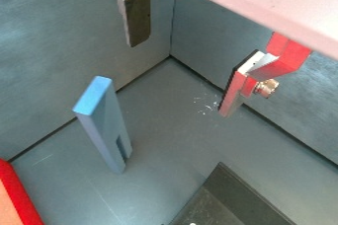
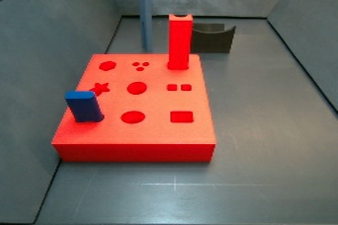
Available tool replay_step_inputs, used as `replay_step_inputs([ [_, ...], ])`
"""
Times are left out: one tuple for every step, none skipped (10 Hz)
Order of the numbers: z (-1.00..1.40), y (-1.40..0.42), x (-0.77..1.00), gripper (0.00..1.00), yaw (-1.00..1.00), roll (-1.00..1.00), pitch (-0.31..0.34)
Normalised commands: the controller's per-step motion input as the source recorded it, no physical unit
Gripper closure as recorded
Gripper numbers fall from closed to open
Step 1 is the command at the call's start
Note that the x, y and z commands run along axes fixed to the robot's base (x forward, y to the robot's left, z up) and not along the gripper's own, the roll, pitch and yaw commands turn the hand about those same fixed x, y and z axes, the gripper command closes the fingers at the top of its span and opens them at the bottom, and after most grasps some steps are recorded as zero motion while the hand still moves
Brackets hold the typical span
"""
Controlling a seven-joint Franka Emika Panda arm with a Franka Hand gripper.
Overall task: Pick up the double-square object. Move up. Move to above the board. Insert the double-square object.
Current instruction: Pick up the double-square object.
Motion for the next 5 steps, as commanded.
replay_step_inputs([
  [0.0,0.0,0.0,0.0,0.0,-0.02,0.0],
  [0.0,0.0,-0.29,0.0,0.0,0.0,-0.084],
  [-0.17,-0.37,-0.51,0.0,0.48,0.13,-0.073],
  [0.0,-0.53,-0.52,0.0,0.53,0.22,-0.141],
  [0.14,-0.56,-0.44,0.0,0.47,0.26,-0.194],
])
